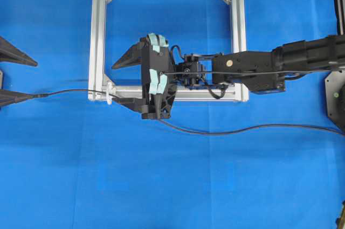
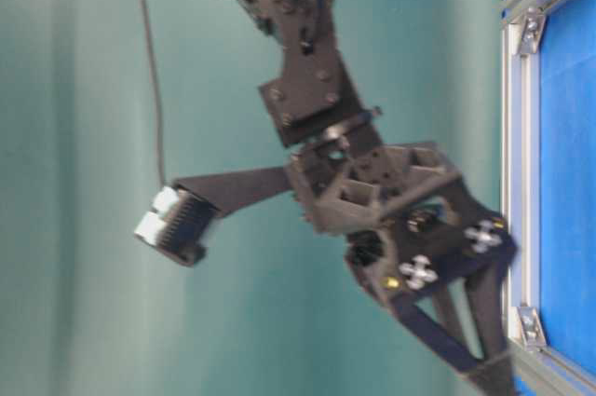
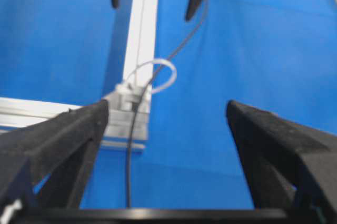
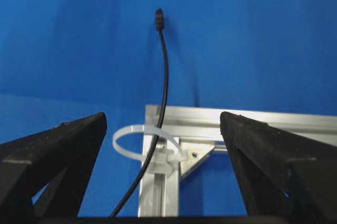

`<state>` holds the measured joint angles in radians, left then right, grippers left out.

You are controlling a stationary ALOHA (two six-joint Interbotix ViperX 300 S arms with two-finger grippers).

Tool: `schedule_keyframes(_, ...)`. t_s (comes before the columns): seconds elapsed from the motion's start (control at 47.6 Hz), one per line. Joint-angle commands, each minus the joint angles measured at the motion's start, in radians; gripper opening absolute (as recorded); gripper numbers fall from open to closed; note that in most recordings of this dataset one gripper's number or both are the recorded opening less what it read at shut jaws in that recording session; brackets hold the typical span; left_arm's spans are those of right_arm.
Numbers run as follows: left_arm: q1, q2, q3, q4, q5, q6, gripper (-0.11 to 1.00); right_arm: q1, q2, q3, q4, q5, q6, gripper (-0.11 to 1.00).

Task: Insert the wire through the string loop located on the left side.

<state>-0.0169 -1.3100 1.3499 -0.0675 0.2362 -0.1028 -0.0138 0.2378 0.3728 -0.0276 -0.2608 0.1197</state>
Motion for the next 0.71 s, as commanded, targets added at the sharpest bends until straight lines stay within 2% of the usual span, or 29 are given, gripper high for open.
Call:
schedule_keyframes(0.0, 0.000, 0.005, -0.018, 0.002, -0.005, 0.002, 0.87, -0.003, -0.060, -0.009, 0.002, 0.006, 0.000, 0.98)
schedule_keyframes(0.231, 0.000, 0.002, -0.020, 0.002, -0.005, 0.006, 0.87, -0.003, -0.101, -0.009, 0.002, 0.021, 0.000, 0.98)
schedule_keyframes(0.693, 0.000, 0.002, -0.020, 0.002, -0.006, 0.008, 0.87, -0.003, -0.101, -0.009, 0.003, 0.018, 0.000, 0.98)
